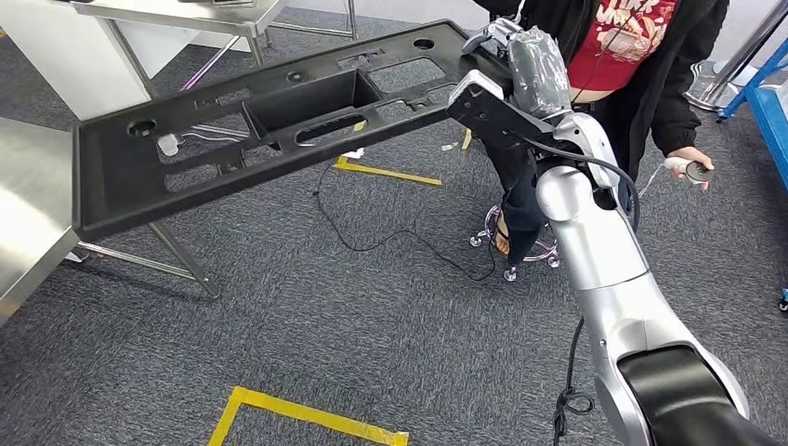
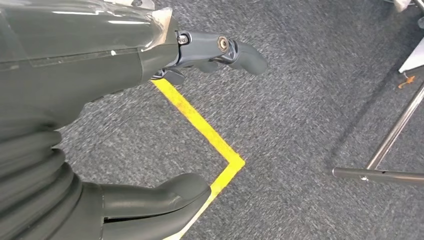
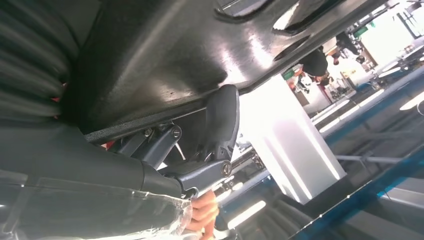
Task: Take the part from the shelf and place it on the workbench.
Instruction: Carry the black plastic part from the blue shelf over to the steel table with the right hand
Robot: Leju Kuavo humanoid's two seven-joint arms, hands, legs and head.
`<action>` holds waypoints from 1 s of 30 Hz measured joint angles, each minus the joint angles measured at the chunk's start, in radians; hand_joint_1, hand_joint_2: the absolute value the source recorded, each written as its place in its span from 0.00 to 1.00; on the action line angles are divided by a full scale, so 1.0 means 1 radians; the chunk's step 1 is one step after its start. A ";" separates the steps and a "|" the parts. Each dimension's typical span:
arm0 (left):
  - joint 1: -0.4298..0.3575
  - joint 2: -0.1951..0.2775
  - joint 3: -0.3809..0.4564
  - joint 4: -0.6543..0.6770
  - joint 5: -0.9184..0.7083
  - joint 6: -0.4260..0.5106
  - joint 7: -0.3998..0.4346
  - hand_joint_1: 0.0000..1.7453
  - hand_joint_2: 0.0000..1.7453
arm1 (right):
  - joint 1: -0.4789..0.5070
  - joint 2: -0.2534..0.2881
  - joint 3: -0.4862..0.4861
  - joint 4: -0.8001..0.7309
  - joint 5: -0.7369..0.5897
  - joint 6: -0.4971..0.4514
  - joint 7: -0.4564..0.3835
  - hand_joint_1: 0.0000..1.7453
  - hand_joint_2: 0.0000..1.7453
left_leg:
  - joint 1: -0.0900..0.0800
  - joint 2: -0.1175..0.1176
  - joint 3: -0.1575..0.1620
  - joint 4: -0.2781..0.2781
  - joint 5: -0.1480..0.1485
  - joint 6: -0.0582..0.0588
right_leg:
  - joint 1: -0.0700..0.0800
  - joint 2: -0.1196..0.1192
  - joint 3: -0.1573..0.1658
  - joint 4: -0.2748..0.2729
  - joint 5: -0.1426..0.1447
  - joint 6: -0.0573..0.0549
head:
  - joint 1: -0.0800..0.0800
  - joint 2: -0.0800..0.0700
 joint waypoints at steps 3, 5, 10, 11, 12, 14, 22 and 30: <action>0.001 0.001 0.000 -0.001 0.000 0.001 0.000 0.00 1.00 | -0.001 0.005 0.000 -0.003 0.001 0.000 0.001 1.00 1.00 | 0.003 0.037 -0.027 0.043 -0.028 -0.015 | -0.004 -0.026 0.006 -0.006 0.004 -0.020 | -0.002 0.000; -0.001 0.000 0.000 -0.002 0.000 0.001 0.000 0.00 1.00 | -0.002 0.007 0.000 -0.005 0.002 0.001 0.001 1.00 1.00 | 0.006 0.087 -0.084 0.158 -0.084 -0.024 | -0.001 -0.043 0.009 -0.008 0.002 -0.031 | -0.004 0.000; 0.004 0.001 0.000 -0.005 0.011 0.002 0.000 0.00 1.00 | -0.011 0.022 0.003 0.002 0.005 0.010 -0.005 1.00 1.00 | 0.016 0.124 -0.104 0.180 -0.055 -0.032 | 0.004 -0.089 0.012 -0.007 -0.005 -0.035 | -0.004 0.000; 0.004 0.002 0.000 -0.008 0.015 0.003 0.000 0.00 1.00 | -0.017 0.026 0.004 0.006 0.005 0.011 -0.010 1.00 1.00 | 0.015 0.145 -0.069 0.112 -0.029 -0.031 | 0.006 -0.096 0.013 -0.007 -0.007 -0.033 | -0.004 0.000; 0.004 0.003 0.001 -0.010 0.017 0.003 0.000 0.00 1.00 | -0.026 0.029 0.005 0.012 0.004 0.012 -0.017 1.00 1.00 | 0.012 0.161 -0.038 0.056 -0.012 -0.028 | 0.010 -0.103 0.015 -0.007 -0.009 -0.030 | -0.004 0.000; 0.005 0.006 0.001 -0.015 0.021 0.003 0.000 0.00 1.00 | -0.043 0.037 0.007 0.025 0.003 0.011 -0.029 1.00 1.00 | 0.003 0.174 -0.011 0.010 -0.006 -0.019 | 0.018 -0.118 0.018 -0.007 -0.014 -0.021 | -0.002 0.000; 0.010 0.009 0.004 -0.031 0.027 0.006 0.000 0.00 1.00 | -0.067 0.063 0.012 0.065 0.005 0.007 -0.044 1.00 1.00 | 0.005 0.087 0.007 -0.009 0.005 0.024 | 0.010 -0.037 -0.113 0.262 -0.119 -0.009 | 0.004 0.000; 0.022 0.012 0.027 -0.034 0.039 0.006 0.000 0.00 1.00 | -0.095 0.091 0.027 0.108 0.008 0.006 -0.052 1.00 1.00 | 0.003 0.003 -0.005 0.006 0.000 -0.002 | -0.001 0.006 -0.005 0.006 -0.002 0.009 | 0.002 0.000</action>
